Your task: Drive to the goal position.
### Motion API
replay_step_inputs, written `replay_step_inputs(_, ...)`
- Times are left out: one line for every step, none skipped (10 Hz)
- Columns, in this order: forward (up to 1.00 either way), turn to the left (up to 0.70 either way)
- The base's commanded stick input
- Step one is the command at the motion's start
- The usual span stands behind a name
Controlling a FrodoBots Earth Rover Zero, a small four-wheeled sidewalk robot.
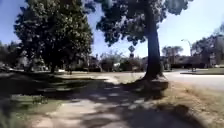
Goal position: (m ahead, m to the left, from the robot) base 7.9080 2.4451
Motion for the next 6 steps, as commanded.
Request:
replay_step_inputs(0.85,-0.02)
replay_step_inputs(0.85,-0.02)
replay_step_inputs(0.85,-0.02)
replay_step_inputs(0.85,-0.02)
replay_step_inputs(0.85,-0.02)
replay_step_inputs(0.85,-0.21)
